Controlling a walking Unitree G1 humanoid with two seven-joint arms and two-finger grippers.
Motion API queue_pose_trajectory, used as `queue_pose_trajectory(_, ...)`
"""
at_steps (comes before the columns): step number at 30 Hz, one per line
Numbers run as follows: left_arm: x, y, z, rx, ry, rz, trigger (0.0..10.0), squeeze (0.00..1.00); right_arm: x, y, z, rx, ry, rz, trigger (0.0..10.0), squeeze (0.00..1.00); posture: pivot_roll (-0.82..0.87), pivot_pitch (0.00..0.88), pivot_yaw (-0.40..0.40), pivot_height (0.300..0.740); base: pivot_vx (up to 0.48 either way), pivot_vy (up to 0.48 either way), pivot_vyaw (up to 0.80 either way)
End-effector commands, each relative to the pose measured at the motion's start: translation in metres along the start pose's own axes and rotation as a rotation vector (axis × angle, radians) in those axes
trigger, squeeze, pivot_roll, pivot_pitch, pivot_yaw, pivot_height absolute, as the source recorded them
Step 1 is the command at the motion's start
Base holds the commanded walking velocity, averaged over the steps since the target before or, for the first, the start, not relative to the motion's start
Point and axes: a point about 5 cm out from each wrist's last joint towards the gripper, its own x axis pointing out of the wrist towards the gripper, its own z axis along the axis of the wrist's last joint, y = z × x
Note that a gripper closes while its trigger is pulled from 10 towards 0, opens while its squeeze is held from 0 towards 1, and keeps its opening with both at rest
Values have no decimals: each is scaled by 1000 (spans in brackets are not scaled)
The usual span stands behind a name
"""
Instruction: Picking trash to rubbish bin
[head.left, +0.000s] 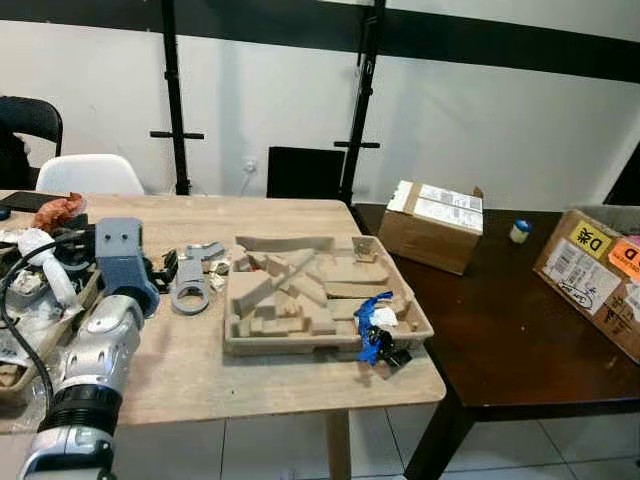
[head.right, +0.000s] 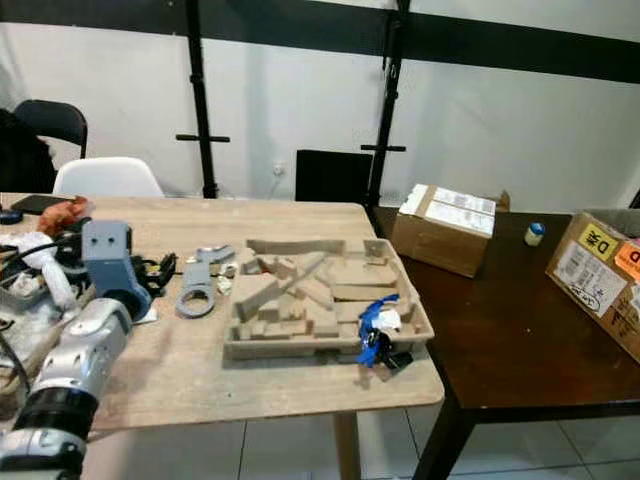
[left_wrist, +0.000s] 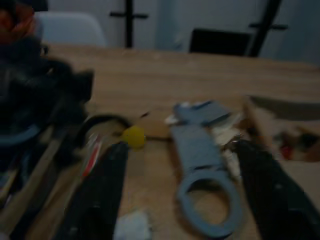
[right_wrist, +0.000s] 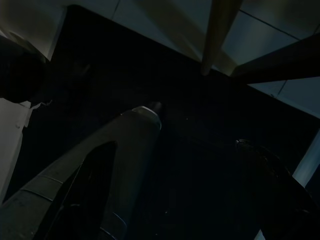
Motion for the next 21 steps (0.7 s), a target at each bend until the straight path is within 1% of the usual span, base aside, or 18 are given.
queue_pose_trajectory(1,3,2,-3,16,18,22,10000,1000,-2,-3,-4,-3,16,-7,10000,0,96,0,-93,740,0,0,0)
queue_pose_trajectory(5,5,1,-6,13,35,27,10000,1000,-2,-4,-2,-5,14,-6,10000,0,94,0,-97,740,0,0,0)
queue_pose_trajectory(7,9,-3,-20,-18,106,43,10000,1000,-2,-3,-2,-11,11,-1,10000,0,96,2,-110,740,0,0,0)
queue_pose_trajectory(9,10,-4,-22,-19,117,45,10000,1000,-2,-3,-3,-12,11,0,10000,0,98,6,-111,740,0,0,0)
queue_pose_trajectory(10,11,-7,-23,-4,140,40,10000,1000,-2,-2,-3,-13,12,1,10000,0,99,12,-111,740,0,0,0)
queue_pose_trajectory(14,13,-11,-24,18,171,37,10000,1000,-1,-1,-4,-14,13,3,10000,0,99,22,-110,740,0,0,0)
queue_pose_trajectory(15,14,-13,-25,29,187,36,10000,1000,-1,1,-4,-14,11,3,10000,0,100,38,-107,740,0,0,0)
queue_pose_trajectory(16,15,-14,-25,39,196,39,10000,200,0,2,-3,-13,8,4,10000,0,99,42,-107,740,0,0,0)
queue_pose_trajectory(17,16,-15,-26,54,215,50,10000,0,1,4,-2,-9,-3,5,10000,0,99,68,-103,740,0,0,0)
queue_pose_trajectory(21,17,-14,-26,62,222,63,10000,0,2,7,-2,-5,-14,6,10000,0,99,93,-98,740,0,0,0)
